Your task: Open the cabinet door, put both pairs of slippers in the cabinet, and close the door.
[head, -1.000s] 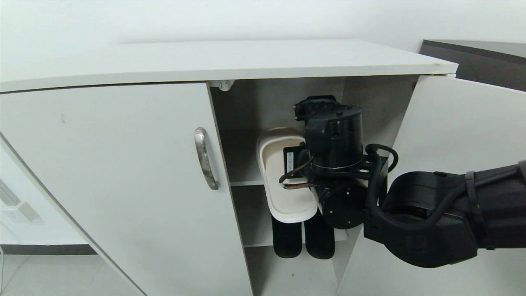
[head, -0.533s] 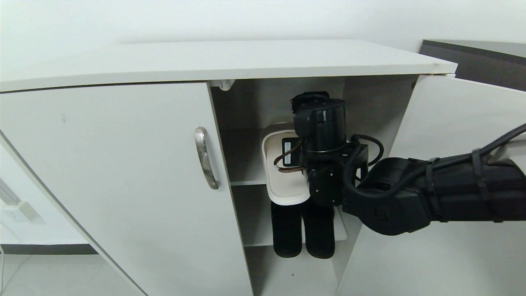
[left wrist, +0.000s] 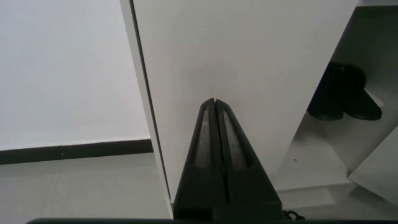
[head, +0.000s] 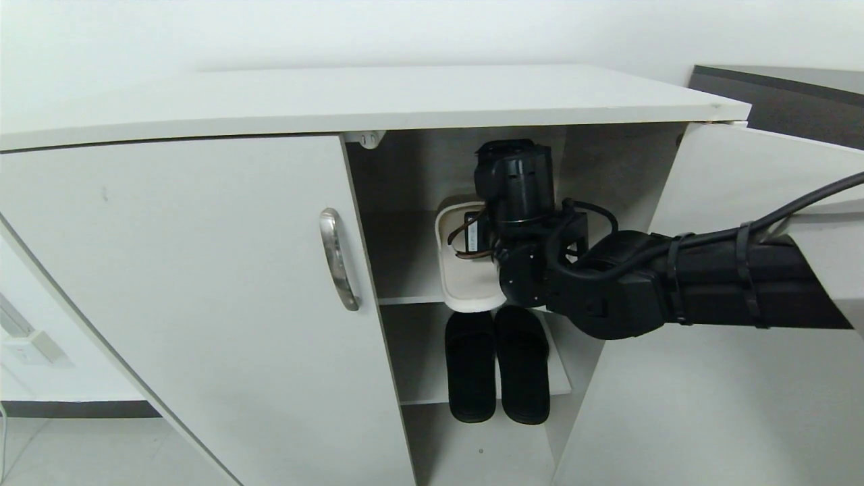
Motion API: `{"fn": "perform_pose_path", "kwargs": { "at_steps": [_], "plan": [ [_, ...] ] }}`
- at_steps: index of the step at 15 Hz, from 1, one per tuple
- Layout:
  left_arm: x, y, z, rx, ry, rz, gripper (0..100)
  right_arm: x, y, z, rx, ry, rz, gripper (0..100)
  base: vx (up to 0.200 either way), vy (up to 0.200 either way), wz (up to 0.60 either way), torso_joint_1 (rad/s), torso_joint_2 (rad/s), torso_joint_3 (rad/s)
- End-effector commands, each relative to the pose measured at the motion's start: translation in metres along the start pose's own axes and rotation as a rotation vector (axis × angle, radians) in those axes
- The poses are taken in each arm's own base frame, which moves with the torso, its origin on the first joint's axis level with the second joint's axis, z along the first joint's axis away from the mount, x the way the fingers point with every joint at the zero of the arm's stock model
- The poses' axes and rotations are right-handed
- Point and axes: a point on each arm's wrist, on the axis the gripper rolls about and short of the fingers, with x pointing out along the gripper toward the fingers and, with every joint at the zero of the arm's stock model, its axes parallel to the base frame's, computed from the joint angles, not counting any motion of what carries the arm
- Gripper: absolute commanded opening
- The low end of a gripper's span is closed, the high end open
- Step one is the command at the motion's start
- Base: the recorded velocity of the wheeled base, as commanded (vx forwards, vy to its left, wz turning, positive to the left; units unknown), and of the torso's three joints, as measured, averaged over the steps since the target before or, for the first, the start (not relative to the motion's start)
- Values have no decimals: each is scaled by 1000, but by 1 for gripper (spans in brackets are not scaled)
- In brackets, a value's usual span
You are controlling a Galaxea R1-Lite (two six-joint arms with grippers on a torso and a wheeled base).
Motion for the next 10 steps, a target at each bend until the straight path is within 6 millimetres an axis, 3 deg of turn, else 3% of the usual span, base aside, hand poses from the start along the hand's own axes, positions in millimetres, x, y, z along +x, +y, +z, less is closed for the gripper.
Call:
{"fn": "perform_pose_path", "kwargs": {
  "at_steps": [1, 10],
  "plan": [
    [0, 0, 0, 0, 1, 0, 0, 9, 1, -2, -1, 2, -15, 0, 0, 0, 0, 0, 0, 0],
    [0, 0, 0, 0, 1, 0, 0, 17, 1, -7, -11, 17, -8, 0, 0, 0, 0, 0, 0, 0]
  ]
}}
